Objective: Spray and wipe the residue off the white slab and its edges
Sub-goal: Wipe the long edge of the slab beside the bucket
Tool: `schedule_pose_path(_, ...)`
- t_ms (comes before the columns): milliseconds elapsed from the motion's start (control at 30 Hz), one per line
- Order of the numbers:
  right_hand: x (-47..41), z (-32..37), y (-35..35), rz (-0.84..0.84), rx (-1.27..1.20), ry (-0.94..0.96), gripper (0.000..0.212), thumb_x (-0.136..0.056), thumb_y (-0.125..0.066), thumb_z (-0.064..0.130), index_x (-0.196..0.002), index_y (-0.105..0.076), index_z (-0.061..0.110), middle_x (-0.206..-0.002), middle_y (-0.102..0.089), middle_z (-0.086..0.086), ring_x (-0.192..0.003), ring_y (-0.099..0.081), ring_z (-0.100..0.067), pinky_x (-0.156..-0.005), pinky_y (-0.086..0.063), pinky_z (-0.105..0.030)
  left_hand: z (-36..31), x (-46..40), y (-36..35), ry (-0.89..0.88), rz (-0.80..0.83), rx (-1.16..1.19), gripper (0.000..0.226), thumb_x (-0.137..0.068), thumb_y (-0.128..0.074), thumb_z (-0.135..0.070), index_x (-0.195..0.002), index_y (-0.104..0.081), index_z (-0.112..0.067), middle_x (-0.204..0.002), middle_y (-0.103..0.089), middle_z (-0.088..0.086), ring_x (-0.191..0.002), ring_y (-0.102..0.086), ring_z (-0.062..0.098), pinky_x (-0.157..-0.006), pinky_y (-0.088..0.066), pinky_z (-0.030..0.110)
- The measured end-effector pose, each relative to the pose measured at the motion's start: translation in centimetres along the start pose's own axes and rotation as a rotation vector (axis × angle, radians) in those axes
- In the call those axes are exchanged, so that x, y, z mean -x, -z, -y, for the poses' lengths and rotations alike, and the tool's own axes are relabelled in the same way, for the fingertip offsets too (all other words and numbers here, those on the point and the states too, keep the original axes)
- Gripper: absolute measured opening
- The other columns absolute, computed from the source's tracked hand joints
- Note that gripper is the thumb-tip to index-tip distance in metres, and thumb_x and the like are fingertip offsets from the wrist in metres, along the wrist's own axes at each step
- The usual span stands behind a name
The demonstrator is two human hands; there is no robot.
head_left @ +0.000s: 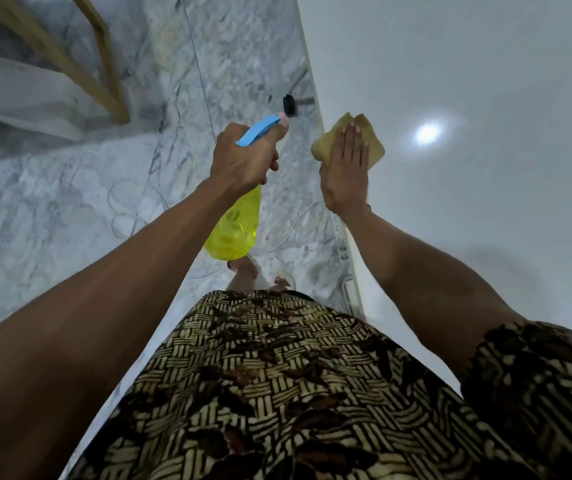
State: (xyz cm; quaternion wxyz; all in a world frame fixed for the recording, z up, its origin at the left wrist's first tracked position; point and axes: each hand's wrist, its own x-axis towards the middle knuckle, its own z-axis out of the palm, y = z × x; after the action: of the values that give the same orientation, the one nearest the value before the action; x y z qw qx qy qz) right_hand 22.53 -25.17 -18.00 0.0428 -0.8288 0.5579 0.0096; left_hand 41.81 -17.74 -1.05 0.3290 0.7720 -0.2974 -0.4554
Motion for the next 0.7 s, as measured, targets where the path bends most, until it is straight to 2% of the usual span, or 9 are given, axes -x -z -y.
schedule_pose_path(133, 6.2, -1.3, 0.3, 0.035, -0.013, 0.005, 0.069, -0.097, -0.030, 0.031, -0.153, -0.013, -0.006, -0.161, -0.014, -0.027, -0.151, -0.012, -0.038, -0.123, -0.013, -0.050, 1.1, 4.0, -2.6, -0.022, -0.002, -0.007, 0.050, -0.099, -0.067, -0.053, -0.073, -0.072, -0.011, -0.078, -0.076, 0.012, -0.048, -0.064, 0.010, -0.047, -0.049, 0.022)
schedule_pose_path(267, 13.3, -2.4, 0.1, 0.036, -0.028, -0.047, 0.068, -0.098, -0.034, 0.030, -0.153, -0.015, -0.006, -0.160, -0.016, -0.026, -0.150, -0.014, -0.037, -0.122, -0.015, -0.050, 3.3, 8.7, -5.2, -0.005, 0.010, 0.028, 0.053, -0.098, -0.067, -0.054, -0.073, -0.074, -0.008, -0.073, -0.076, 0.010, -0.066, -0.075, 0.028, -0.052, -0.055, 0.029)
schedule_pose_path(400, 19.9, -3.5, 0.2, 0.059, -0.025, -0.058, 0.068, -0.097, -0.026, 0.031, -0.153, -0.014, -0.006, -0.161, -0.014, -0.026, -0.151, -0.011, -0.038, -0.123, -0.014, -0.051, 5.0, 13.3, -7.6, 0.009, 0.038, 0.034, 0.051, -0.099, -0.066, -0.053, -0.075, -0.074, -0.008, -0.076, -0.076, 0.011, -0.061, -0.070, 0.021, -0.053, -0.055, 0.029)
schedule_pose_path(533, 25.9, -4.4, -0.1, 0.040, -0.046, -0.082, 0.068, -0.098, -0.028, 0.033, -0.153, -0.016, -0.006, -0.161, -0.014, -0.026, -0.151, -0.011, -0.038, -0.122, -0.014, -0.051, 6.8, 17.6, -8.8, -0.029, 0.061, 0.029, 0.050, -0.099, -0.068, -0.053, -0.072, -0.073, -0.011, -0.074, -0.076, 0.010, -0.067, -0.073, 0.025, -0.053, -0.055, 0.029)
schedule_pose_path(700, 34.1, -5.8, -0.9, 0.037, -0.043, -0.138, 0.067, -0.101, -0.025, 0.035, -0.153, -0.014, -0.006, -0.161, -0.013, -0.026, -0.151, -0.011, -0.037, -0.123, -0.013, -0.050, 9.5, 23.5, -9.4, -0.106, 0.104, -0.031, 0.052, -0.099, -0.066, -0.053, -0.067, -0.072, -0.013, -0.075, -0.077, 0.014, -0.061, -0.070, 0.025, -0.056, -0.056, 0.031)
